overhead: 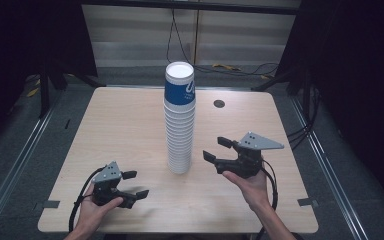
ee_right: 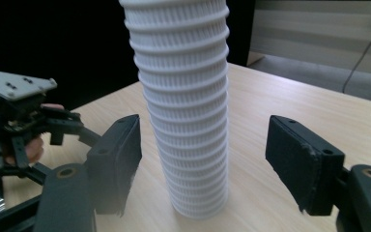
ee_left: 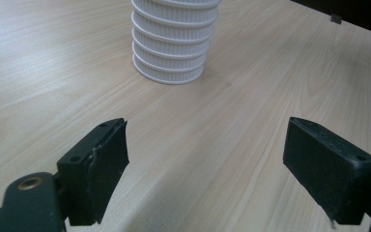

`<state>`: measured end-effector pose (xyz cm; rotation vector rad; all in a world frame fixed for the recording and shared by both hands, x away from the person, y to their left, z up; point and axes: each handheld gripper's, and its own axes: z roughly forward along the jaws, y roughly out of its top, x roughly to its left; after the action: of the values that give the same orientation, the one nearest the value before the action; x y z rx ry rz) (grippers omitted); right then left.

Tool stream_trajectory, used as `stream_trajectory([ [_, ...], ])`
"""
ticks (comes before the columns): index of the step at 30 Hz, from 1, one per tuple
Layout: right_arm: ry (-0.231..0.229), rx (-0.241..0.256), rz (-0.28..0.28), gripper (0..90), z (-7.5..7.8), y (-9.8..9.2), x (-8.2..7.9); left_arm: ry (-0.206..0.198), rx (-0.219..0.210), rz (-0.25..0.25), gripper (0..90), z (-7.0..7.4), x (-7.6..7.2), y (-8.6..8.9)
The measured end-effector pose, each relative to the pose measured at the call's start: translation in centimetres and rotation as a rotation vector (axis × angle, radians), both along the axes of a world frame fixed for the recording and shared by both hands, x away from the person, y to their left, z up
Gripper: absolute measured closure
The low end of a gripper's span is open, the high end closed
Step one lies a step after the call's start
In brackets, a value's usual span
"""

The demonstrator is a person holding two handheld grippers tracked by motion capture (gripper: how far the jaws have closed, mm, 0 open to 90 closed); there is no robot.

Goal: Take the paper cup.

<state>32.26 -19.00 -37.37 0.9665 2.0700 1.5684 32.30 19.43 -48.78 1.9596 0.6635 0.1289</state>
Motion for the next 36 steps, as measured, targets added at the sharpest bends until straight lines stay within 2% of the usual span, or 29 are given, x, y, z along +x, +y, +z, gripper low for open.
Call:
stream_trajectory([
  [3, -0.003, 0.003, -0.003, 23.3, 0.8, 0.2, 0.3, 0.006, -0.005, -0.002, 15.9, 0.0, -0.1, 0.0],
  [4, 0.000, -0.007, -0.009, 18.3, 1.0, 0.3, 0.4, 0.004, -0.005, -0.006, 15.9, 0.0, -0.1, 0.0],
  [7, -0.004, -0.016, -0.001, 15.3, 1.9, 0.4, 0.9, 0.005, -0.001, -0.013, 15.9, -0.1, -0.1, 0.0],
  [13, -0.031, -0.008, 0.019, 17.6, 3.3, 0.6, 1.2, 0.019, 0.016, -0.006, 15.9, -0.2, -0.1, -0.2],
  [14, -0.040, 0.001, 0.036, 18.4, 3.9, 0.8, 1.4, 0.018, 0.019, -0.008, 15.9, -0.2, -0.1, -0.3],
  [20, -0.075, 0.030, 0.038, 18.3, 5.3, 1.1, 1.5, 0.009, 0.024, -0.018, 15.9, -0.1, -0.3, -0.3],
  [22, -0.085, 0.047, 0.055, 21.4, 6.1, 1.2, 1.7, 0.007, 0.028, -0.021, 15.9, -0.1, -0.4, -0.3],
  [29, -0.091, 0.052, 0.064, 21.4, 7.1, 1.9, 2.3, 0.010, 0.023, -0.018, 15.9, -0.2, -0.3, -0.3],
  [36, -0.110, 0.062, 0.095, 22.8, 9.0, 2.2, 2.9, 0.001, 0.013, -0.003, 15.9, -0.1, -0.2, 0.1],
])
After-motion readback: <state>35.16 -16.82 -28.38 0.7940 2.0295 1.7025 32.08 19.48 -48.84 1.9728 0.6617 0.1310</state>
